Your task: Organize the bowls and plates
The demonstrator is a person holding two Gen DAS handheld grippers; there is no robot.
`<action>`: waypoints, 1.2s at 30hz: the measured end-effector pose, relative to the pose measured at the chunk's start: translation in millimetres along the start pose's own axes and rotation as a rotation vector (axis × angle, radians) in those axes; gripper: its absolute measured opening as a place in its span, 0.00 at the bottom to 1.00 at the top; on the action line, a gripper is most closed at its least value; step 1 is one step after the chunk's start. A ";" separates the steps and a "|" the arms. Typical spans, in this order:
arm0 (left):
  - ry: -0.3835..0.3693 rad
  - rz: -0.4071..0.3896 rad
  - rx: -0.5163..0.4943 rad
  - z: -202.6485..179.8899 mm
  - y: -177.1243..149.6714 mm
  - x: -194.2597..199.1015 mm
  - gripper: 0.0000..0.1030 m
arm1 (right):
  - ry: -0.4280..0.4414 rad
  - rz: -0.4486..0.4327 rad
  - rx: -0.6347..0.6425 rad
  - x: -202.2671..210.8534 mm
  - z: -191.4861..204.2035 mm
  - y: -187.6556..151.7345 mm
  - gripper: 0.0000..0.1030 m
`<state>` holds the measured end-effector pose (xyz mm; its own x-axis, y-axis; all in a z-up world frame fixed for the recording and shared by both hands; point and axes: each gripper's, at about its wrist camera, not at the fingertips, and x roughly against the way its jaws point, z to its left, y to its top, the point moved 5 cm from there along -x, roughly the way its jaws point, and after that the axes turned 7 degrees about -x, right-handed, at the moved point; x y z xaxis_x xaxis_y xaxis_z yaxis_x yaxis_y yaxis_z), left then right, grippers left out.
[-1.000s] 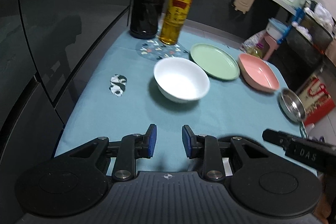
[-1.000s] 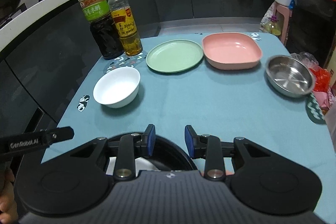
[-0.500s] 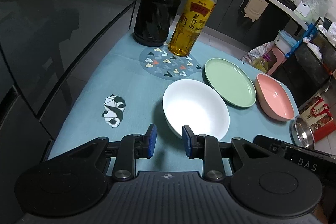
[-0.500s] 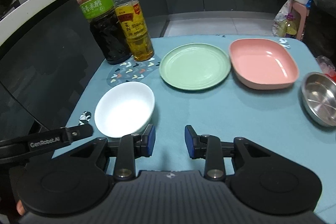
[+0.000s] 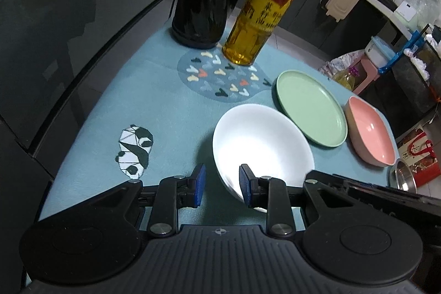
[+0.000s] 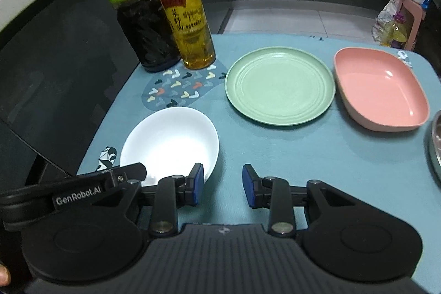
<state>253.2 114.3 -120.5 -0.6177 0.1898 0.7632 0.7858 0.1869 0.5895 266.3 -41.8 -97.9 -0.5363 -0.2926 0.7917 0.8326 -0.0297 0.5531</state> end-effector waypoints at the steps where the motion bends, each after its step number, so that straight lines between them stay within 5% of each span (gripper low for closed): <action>1: 0.002 0.005 -0.002 -0.2 -0.4 -3.7 0.24 | 0.001 0.007 -0.001 -3.7 0.3 0.8 0.28; 7: -0.016 0.001 -0.017 -1.6 -2.9 -18.1 0.22 | -0.011 0.027 0.023 -21.6 4.0 1.9 0.27; 11: -0.022 -0.031 -0.043 -3.1 -3.8 -20.6 0.16 | 0.028 0.031 0.066 -30.8 10.1 1.9 0.05; 36: -0.035 -0.165 -0.186 -52.1 -35.6 69.2 0.15 | 0.019 -0.101 0.069 63.5 5.6 -33.4 0.08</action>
<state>184.1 70.5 -74.9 -0.7361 0.2053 0.6450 0.6646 0.0386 0.7462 203.7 -54.0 -64.7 -0.6137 -0.3093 0.7264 0.7625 0.0062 0.6469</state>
